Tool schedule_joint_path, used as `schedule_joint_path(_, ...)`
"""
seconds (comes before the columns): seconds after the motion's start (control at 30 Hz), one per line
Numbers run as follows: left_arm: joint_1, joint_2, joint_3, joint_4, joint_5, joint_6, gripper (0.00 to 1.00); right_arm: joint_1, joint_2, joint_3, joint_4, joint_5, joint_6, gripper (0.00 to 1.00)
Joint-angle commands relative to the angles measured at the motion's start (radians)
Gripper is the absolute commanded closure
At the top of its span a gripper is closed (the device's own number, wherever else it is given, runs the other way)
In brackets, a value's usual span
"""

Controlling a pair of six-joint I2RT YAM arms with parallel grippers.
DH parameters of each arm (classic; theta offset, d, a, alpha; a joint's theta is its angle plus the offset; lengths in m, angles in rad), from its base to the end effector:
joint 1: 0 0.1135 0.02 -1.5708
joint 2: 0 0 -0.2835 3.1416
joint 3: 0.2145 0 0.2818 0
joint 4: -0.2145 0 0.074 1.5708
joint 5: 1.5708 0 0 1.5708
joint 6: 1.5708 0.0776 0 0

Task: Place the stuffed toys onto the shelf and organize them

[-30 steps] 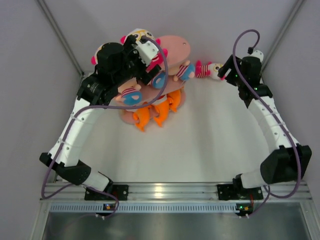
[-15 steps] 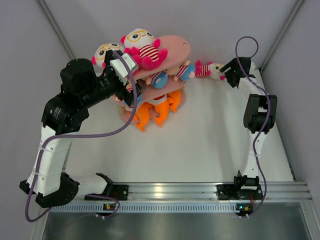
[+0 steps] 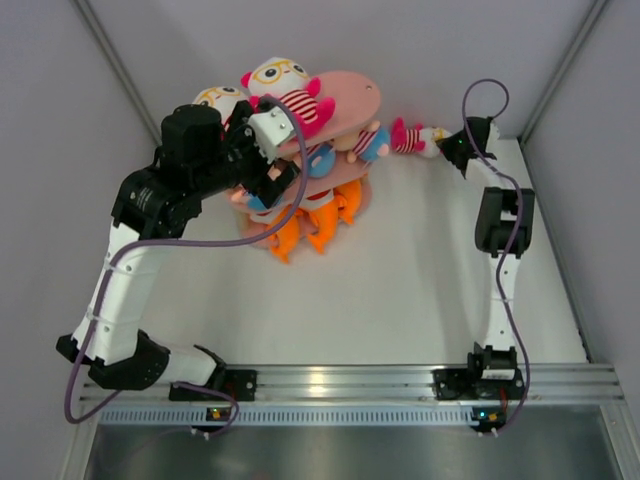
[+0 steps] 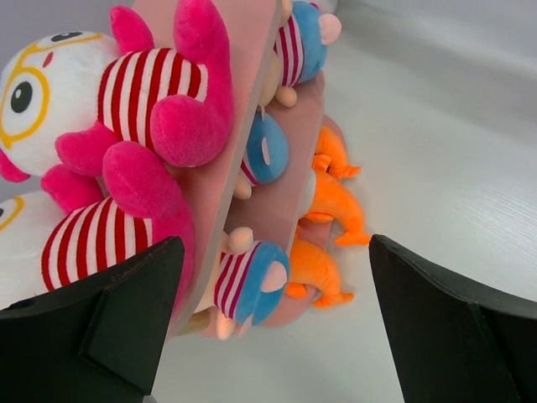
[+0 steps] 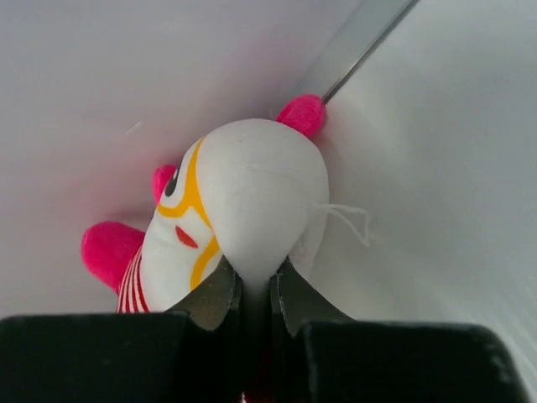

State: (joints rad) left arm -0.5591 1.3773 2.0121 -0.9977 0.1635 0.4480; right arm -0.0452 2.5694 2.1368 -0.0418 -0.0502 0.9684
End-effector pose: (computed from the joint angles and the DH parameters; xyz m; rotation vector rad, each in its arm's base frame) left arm 0.2412 -0.1658 0.5498 1.0282 1.6399 -0.2321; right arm 0.6677 -0.0263 0.1368 0.9926 1.8543 0.6192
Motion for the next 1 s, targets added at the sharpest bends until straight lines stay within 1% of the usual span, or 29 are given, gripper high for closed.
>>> schedule_joint_path(0.0, -0.004, -0.024, 0.040, 0.005, -0.010, -0.005, 0.03, 0.015, -0.168, -0.148, 0.034, 0.041, -0.120, 1.00)
schedule_joint_path(0.03, -0.002, -0.036, 0.015, 0.005, 0.005, -0.005, 0.03, 0.010, -0.292, -0.206, 0.060, 0.039, -0.202, 1.00)
schedule_joint_path(0.07, -0.004, -0.044, -0.004, 0.001, 0.017, 0.003, 0.04, 0.001, -0.363, -0.333, 0.066, 0.030, -0.235, 1.00)
schedule_joint_path(0.1, -0.002, -0.055, -0.027, -0.007, 0.036, 0.033, 0.05, -0.008, -0.436, -0.407, 0.074, 0.017, -0.262, 1.00)
schedule_joint_path(0.13, -0.004, -0.076, -0.091, -0.016, 0.057, 0.056, 0.07, -0.030, -0.595, -0.479, 0.082, -0.029, -0.322, 1.00)
schedule_joint_path(0.17, -0.005, -0.090, -0.131, -0.019, 0.068, 0.072, 0.08, -0.041, -0.674, -0.602, 0.056, -0.054, -0.350, 1.00)
schedule_joint_path(0.2, -0.021, -0.115, -0.174, -0.021, 0.070, 0.093, 0.11, -0.053, -0.745, -0.644, 0.007, -0.075, -0.426, 1.00)
schedule_joint_path(0.23, -0.031, -0.129, -0.218, -0.021, 0.070, 0.110, 0.12, -0.054, -0.872, -0.678, -0.041, -0.094, -0.469, 1.00)
schedule_joint_path(0.27, -0.048, -0.142, -0.296, -0.024, 0.088, 0.133, 0.14, -0.053, -0.928, -0.737, -0.134, -0.140, -0.505, 1.00)
schedule_joint_path(0.3, -0.077, -0.158, -0.332, -0.024, 0.103, 0.180, 0.14, -0.053, -0.978, -0.774, -0.160, -0.180, -0.575, 1.00)
schedule_joint_path(0.33, -0.090, -0.194, -0.399, -0.028, 0.122, 0.211, 0.15, -0.054, -1.071, -0.838, -0.197, -0.292, -0.614, 1.00)
schedule_joint_path(0.37, -0.107, -0.242, -0.461, -0.028, 0.177, 0.277, 0.13, -0.058, -1.153, -0.859, -0.298, -0.369, -0.691, 1.00)
schedule_joint_path(0.4, -0.113, -0.266, -0.487, -0.030, 0.204, 0.312, 0.11, -0.058, -1.193, -0.877, -0.372, -0.370, -0.736, 1.00)
schedule_joint_path(0.47, -0.125, -0.311, -0.527, -0.028, 0.276, 0.365, 0.08, -0.058, -1.274, -0.937, -0.470, -0.503, -0.818, 1.00)
schedule_joint_path(0.5, -0.128, -0.337, -0.548, -0.027, 0.336, 0.401, 0.07, -0.056, -1.358, -0.965, -0.521, -0.566, -0.885, 1.00)
schedule_joint_path(0.53, -0.131, -0.339, -0.552, -0.028, 0.361, 0.403, 0.05, -0.053, -1.402, -1.010, -0.539, -0.700, -0.914, 1.00)
schedule_joint_path(0.57, -0.142, -0.336, -0.552, -0.028, 0.381, 0.396, 0.05, -0.051, -1.443, -1.031, -0.555, -0.750, -0.933, 1.00)
schedule_joint_path(0.6, -0.151, -0.325, -0.550, -0.028, 0.418, 0.383, 0.05, -0.038, -1.529, -1.046, -0.558, -0.779, -0.933, 1.00)
schedule_joint_path(0.67, -0.191, -0.317, -0.559, -0.028, 0.445, 0.402, 0.02, -0.012, -1.603, -1.077, -0.526, -0.813, -0.886, 1.00)
schedule_joint_path(0.7, -0.212, -0.313, -0.572, -0.027, 0.458, 0.412, 0.02, 0.023, -1.655, -1.081, -0.483, -0.833, -0.820, 1.00)
schedule_joint_path(0.77, -0.277, -0.302, -0.578, -0.027, 0.467, 0.438, 0.02, 0.062, -1.683, -1.075, -0.457, -0.833, -0.752, 1.00)
schedule_joint_path(0.8, -0.297, -0.279, -0.569, -0.027, 0.465, 0.448, 0.02, 0.111, -1.689, -1.065, -0.467, -0.812, -0.732, 1.00)
schedule_joint_path(0.87, -0.358, -0.248, -0.547, -0.025, 0.446, 0.487, 0.02, 0.165, -1.687, -1.026, -0.487, -0.777, -0.735, 1.00)
schedule_joint_path(0.9, -0.381, -0.213, -0.512, -0.025, 0.423, 0.504, 0.02, 0.223, -1.683, -1.016, -0.494, -0.734, -0.735, 1.00)
schedule_joint_path(0.93, -0.428, -0.190, -0.488, -0.024, 0.378, 0.520, 0.02, 0.247, -1.680, -1.000, -0.503, -0.726, -0.737, 1.00)
schedule_joint_path(0.97, -0.450, -0.167, -0.457, -0.025, 0.357, 0.541, 0.02, 0.272, -1.677, -0.994, -0.507, -0.718, -0.735, 1.00)
